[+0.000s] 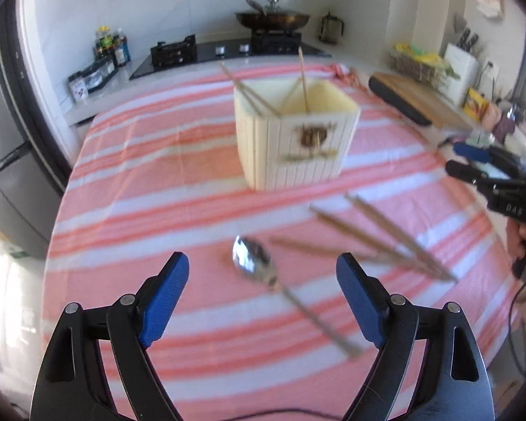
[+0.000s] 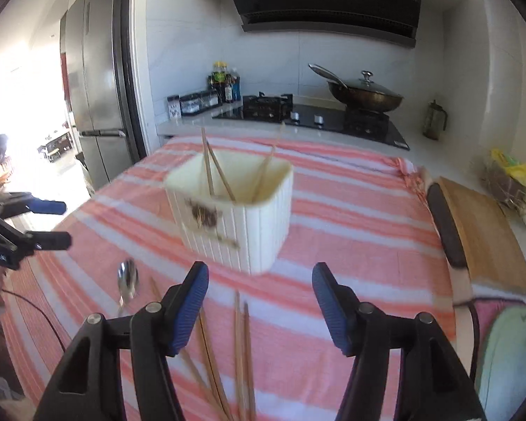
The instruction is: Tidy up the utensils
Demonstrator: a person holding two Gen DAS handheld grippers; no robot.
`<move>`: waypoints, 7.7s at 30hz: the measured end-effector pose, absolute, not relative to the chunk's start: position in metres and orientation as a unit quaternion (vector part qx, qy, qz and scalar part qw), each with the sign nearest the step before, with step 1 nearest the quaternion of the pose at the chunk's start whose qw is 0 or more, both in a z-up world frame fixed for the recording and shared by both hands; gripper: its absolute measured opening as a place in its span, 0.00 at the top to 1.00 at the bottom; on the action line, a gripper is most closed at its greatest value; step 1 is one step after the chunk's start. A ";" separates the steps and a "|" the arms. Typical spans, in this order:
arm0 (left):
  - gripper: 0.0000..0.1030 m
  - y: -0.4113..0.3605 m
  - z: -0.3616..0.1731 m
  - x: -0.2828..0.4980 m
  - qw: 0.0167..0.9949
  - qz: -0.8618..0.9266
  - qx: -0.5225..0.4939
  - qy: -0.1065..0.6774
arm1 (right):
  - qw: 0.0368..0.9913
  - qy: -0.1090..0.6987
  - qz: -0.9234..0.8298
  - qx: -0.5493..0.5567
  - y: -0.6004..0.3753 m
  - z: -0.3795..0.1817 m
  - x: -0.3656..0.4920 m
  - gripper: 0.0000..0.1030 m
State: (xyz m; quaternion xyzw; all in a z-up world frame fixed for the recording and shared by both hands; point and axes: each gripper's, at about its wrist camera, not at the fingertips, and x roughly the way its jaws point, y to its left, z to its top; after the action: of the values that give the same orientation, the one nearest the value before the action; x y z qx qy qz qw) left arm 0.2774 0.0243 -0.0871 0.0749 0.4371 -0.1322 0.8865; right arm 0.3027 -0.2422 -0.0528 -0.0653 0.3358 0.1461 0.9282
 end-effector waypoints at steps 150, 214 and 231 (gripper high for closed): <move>0.00 0.041 -0.212 0.277 0.877 0.032 -0.015 0.480 | 0.896 0.442 -0.028 0.024 -0.356 -0.170 0.220 0.31; 0.01 0.053 -0.203 0.329 0.843 -0.025 0.060 0.534 | 0.778 0.605 0.118 -0.123 -0.253 -0.168 0.325 0.90; 0.19 0.024 -0.203 0.373 0.831 -0.066 0.040 0.551 | 0.805 0.567 0.146 -0.096 -0.209 -0.174 0.413 0.72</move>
State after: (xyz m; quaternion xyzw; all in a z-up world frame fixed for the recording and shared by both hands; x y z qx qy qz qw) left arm 0.3732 0.0245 -0.2033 0.0403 0.5513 -0.0657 0.8307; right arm 0.4129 -0.2094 -0.1738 -0.0960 0.5673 0.1456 0.8048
